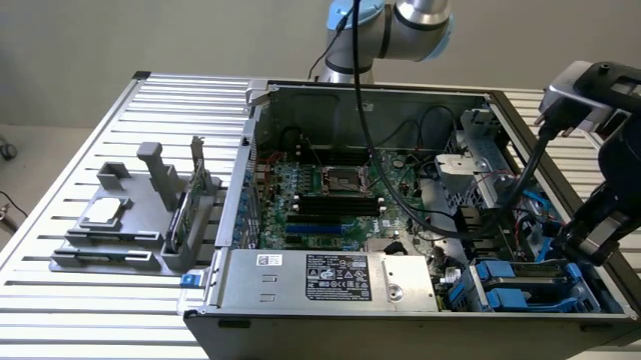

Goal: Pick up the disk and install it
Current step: 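Insert the first disk wire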

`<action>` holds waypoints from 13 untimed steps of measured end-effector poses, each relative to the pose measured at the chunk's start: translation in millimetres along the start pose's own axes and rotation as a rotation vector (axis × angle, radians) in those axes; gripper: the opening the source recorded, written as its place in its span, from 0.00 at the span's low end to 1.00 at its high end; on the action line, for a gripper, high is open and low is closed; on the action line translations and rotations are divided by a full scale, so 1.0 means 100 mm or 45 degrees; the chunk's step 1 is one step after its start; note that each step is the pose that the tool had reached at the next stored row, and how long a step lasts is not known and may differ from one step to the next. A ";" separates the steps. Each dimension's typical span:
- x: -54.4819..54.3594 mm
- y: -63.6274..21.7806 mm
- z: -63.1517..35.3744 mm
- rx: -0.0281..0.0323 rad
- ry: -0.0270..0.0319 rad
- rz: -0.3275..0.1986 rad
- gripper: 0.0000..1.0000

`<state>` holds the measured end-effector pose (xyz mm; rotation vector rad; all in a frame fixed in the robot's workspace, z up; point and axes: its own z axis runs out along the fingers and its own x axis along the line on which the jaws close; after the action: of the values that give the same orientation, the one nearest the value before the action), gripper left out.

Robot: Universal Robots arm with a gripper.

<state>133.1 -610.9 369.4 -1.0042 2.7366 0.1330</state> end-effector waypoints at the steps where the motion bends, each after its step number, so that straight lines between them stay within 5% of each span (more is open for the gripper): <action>1: 0.00 0.000 0.000 -0.0024 -0.0076 0.008 0.31; 4: 0.00 0.000 0.000 -0.0180 -0.0348 0.035 0.31; 8: 0.00 0.000 0.000 -0.0494 -0.0784 0.070 0.31; 13: 0.00 -0.003 0.001 -0.0956 -0.1449 0.109 0.31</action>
<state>133.6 -610.9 369.4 -0.8700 2.6886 0.2997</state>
